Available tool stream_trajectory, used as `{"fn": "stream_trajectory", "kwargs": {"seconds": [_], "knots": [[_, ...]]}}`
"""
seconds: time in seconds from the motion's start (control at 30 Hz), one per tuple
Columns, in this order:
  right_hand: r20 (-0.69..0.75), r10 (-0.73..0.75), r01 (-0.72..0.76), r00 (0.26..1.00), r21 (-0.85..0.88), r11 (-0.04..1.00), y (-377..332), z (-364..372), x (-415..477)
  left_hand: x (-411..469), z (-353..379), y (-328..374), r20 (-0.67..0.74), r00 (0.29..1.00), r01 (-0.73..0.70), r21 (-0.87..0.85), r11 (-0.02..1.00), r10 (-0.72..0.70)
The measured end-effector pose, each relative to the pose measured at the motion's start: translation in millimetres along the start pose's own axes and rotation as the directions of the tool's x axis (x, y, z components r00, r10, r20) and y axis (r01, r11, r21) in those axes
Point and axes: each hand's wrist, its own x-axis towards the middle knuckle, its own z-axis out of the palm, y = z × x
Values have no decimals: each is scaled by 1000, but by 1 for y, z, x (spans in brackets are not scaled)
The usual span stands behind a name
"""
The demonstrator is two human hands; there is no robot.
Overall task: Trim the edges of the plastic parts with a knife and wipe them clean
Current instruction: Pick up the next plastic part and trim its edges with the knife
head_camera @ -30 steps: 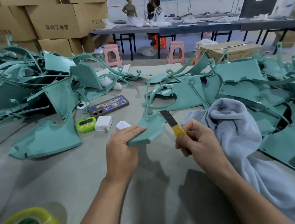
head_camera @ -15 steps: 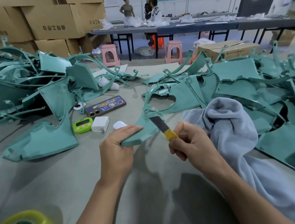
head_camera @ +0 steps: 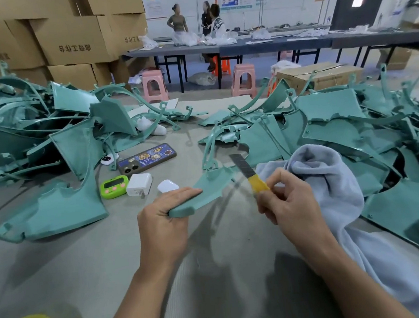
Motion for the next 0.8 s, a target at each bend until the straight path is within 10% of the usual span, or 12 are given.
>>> {"fn": "stream_trajectory", "kwargs": {"seconds": [0.1, 0.27, 0.43, 0.53, 0.8], "knots": [[249, -30, 8, 968, 88, 996, -7, 6, -5, 0, 1, 1, -2, 1000, -3, 3, 1000, 3], [-7, 50, -50, 999, -57, 997, 3, 3, 0, 1, -1, 1, -4, 999, 37, -35, 999, -38], [263, 9, -21, 965, 41, 999, -3, 8, -6, 1, -1, 1, -14, 999, 46, -37, 998, -46], [29, 68, -64, 997, -129, 990, 8, 7, 0, 0, -2, 1, -15, 999, 31, -35, 999, -31], [-74, 102, -86, 992, 185, 979, 7, 5, 0, 3, 2, 15, -4, 983, 169, -361, 917, -183]]}}
